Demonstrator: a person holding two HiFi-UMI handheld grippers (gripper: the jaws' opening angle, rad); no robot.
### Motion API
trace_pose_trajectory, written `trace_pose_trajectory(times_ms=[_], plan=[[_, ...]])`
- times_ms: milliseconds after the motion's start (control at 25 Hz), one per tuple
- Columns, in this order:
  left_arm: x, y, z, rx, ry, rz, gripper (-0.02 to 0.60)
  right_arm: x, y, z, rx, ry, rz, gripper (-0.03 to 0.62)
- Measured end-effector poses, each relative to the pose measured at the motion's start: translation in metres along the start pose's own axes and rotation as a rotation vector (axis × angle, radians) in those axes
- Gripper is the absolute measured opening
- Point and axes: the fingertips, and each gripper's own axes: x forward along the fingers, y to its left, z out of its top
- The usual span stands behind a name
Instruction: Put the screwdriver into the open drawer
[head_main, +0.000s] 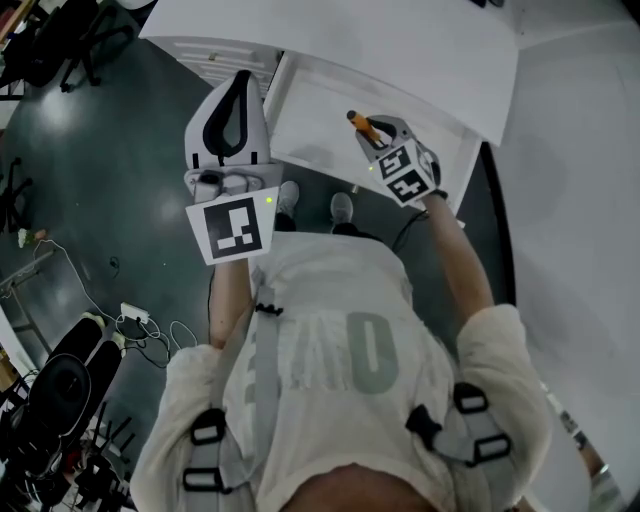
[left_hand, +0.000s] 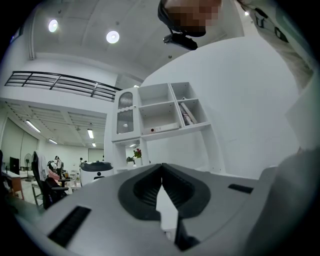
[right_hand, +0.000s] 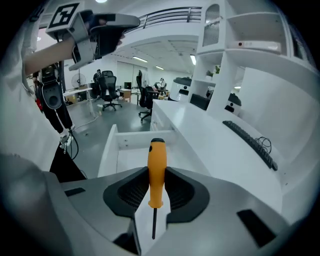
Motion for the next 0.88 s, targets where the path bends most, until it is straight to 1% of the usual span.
trace_pose_trajectory(times_ms=[160, 320, 520, 680, 800, 880], plan=[[0.000, 0.008, -0.007, 0.000, 0.027, 0.018, 0.006, 0.024, 0.006, -0.018, -0.008, 0.071, 0.044, 0.098], [-0.023, -0.002, -0.011, 0.015, 0.034, 0.047, 0.006, 0.036, 0.018, -0.047, -0.025, 0.093, 0.073, 0.098], [-0.037, 0.000, -0.009, 0.027, 0.043, 0.067, 0.006, 0.048, 0.028, -0.066, -0.023, 0.143, 0.110, 0.098], [-0.042, 0.004, -0.014, 0.029, 0.068, 0.078, 0.006, 0.058, 0.037, -0.076, -0.055, 0.196, 0.145, 0.098], [-0.043, 0.004, -0.016, 0.054, 0.084, 0.077, 0.006, 0.072, 0.045, -0.090, -0.068, 0.225, 0.185, 0.098], [-0.044, 0.006, -0.017, 0.057, 0.085, 0.084, 0.006, 0.077, 0.046, -0.093, -0.083, 0.246, 0.194, 0.098]])
